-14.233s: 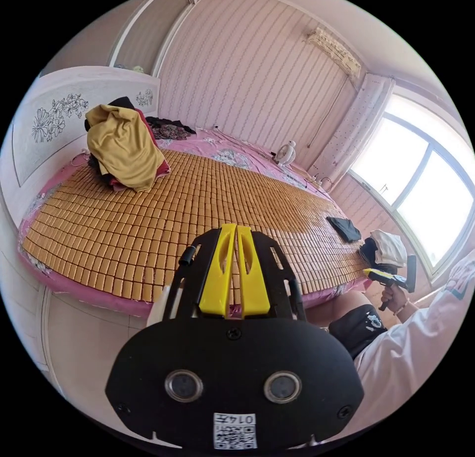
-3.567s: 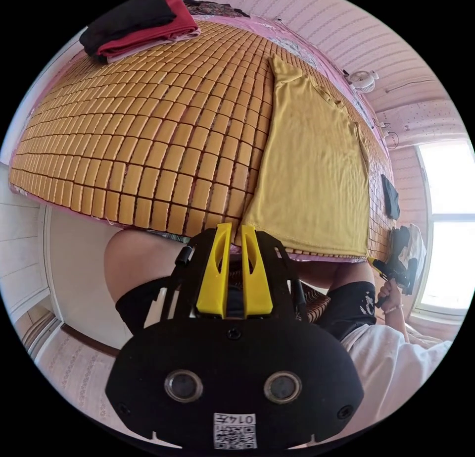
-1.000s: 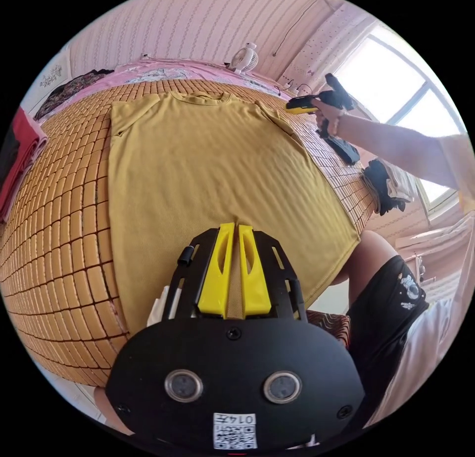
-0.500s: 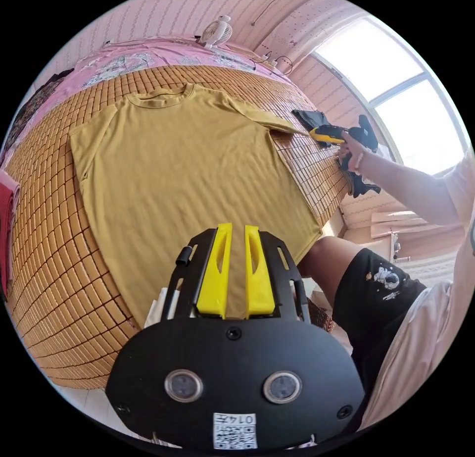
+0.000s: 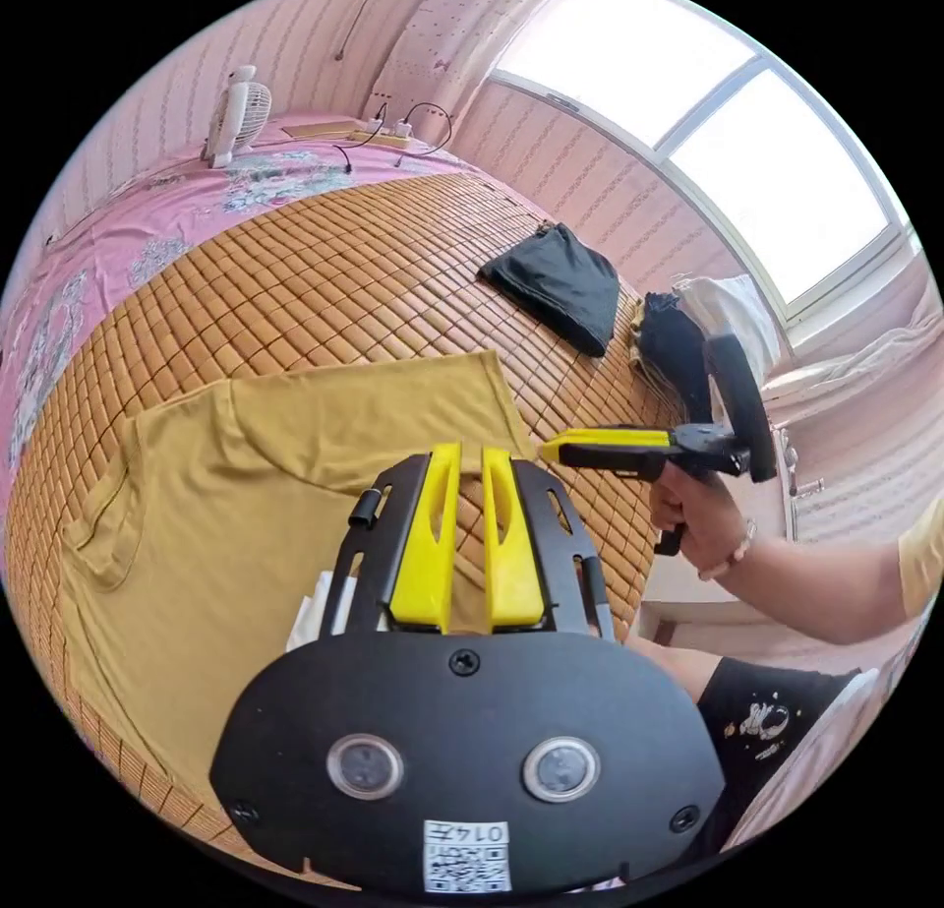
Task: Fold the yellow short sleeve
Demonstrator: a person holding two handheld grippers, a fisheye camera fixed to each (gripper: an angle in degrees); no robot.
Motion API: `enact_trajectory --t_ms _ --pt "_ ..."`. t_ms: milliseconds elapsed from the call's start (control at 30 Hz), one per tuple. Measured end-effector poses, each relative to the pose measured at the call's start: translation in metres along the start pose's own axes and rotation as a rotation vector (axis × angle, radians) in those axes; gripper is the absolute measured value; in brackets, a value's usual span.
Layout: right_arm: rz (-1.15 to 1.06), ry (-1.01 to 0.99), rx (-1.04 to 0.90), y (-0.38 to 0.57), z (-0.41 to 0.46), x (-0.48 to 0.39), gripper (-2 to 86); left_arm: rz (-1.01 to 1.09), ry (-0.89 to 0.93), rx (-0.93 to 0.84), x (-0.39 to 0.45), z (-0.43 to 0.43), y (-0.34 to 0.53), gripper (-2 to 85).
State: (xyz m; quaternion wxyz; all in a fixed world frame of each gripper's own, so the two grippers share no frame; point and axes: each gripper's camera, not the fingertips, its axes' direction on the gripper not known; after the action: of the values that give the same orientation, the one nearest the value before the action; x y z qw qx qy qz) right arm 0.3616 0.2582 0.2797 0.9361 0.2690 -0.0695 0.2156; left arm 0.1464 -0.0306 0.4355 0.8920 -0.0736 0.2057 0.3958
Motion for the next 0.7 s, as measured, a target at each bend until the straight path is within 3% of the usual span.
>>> enact_trajectory --t_ms 167,333,400,567,700 --pt "-0.026 0.046 -0.063 -0.010 0.017 -0.005 6.1 -0.002 0.026 -0.017 0.004 0.056 -0.084 6.1" --pt "-0.031 0.013 -0.038 -0.015 0.013 -0.002 5.5 0.026 0.026 -0.183 0.012 0.117 -0.131 6.4" --pt "-0.025 -0.007 -0.045 -0.018 0.011 0.000 4.4 0.054 -0.071 -0.165 0.013 0.121 -0.139 1.3" --pt "0.018 -0.058 -0.023 -0.033 -0.002 0.006 1.6 0.012 -0.074 -0.137 0.000 0.119 -0.161 -0.2" --pt "0.020 -0.037 -0.041 -0.039 0.003 0.007 1.2 -0.019 0.021 -0.137 -0.017 0.120 -0.165 -0.2"
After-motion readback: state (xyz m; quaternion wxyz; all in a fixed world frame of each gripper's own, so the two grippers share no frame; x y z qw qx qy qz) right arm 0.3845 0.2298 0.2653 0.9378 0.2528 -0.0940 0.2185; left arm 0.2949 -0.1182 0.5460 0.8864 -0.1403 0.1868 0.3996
